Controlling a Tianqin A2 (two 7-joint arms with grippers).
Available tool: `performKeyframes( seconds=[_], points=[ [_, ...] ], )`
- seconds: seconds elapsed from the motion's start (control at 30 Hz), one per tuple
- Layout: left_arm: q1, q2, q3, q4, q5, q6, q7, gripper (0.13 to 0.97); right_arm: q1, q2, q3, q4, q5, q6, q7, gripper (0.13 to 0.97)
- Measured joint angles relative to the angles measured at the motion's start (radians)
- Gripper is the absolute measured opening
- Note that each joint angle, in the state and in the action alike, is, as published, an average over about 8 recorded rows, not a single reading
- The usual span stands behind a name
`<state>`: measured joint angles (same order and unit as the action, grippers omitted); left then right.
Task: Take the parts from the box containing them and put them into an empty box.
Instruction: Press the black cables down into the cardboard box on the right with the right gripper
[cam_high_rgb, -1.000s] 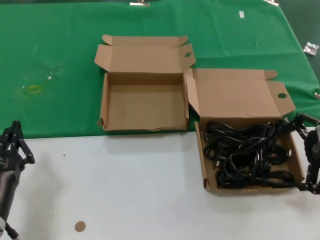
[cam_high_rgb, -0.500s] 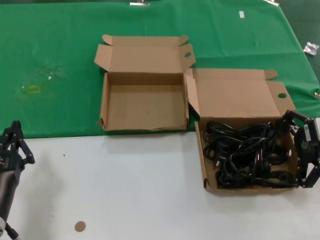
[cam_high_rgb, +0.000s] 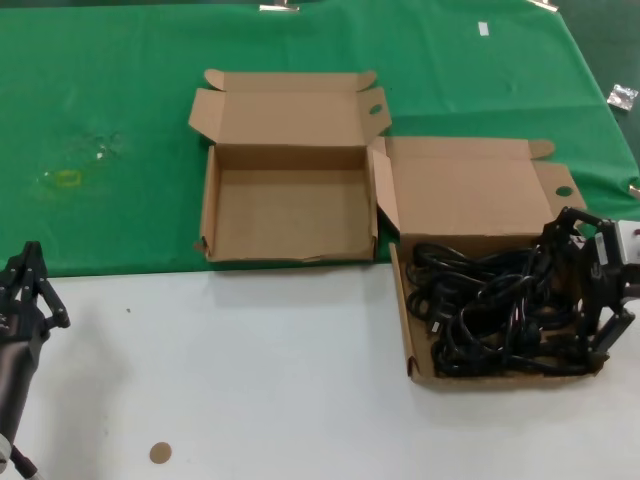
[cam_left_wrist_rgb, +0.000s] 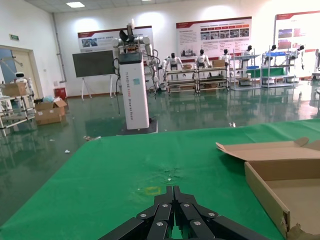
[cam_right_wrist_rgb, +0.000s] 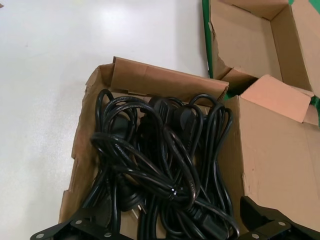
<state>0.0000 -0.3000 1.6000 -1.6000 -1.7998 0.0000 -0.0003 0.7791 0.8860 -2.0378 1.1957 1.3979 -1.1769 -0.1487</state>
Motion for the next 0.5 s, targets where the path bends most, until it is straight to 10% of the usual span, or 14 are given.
performKeyframes(
  seconds=[0.5],
  points=[
    [0.000, 0.000, 0.000, 0.000, 0.000, 0.000, 0.000, 0.152, 0.004, -0.025, -0.003, -0.031, -0.007, -0.003, -0.022, 0.761]
  ],
)
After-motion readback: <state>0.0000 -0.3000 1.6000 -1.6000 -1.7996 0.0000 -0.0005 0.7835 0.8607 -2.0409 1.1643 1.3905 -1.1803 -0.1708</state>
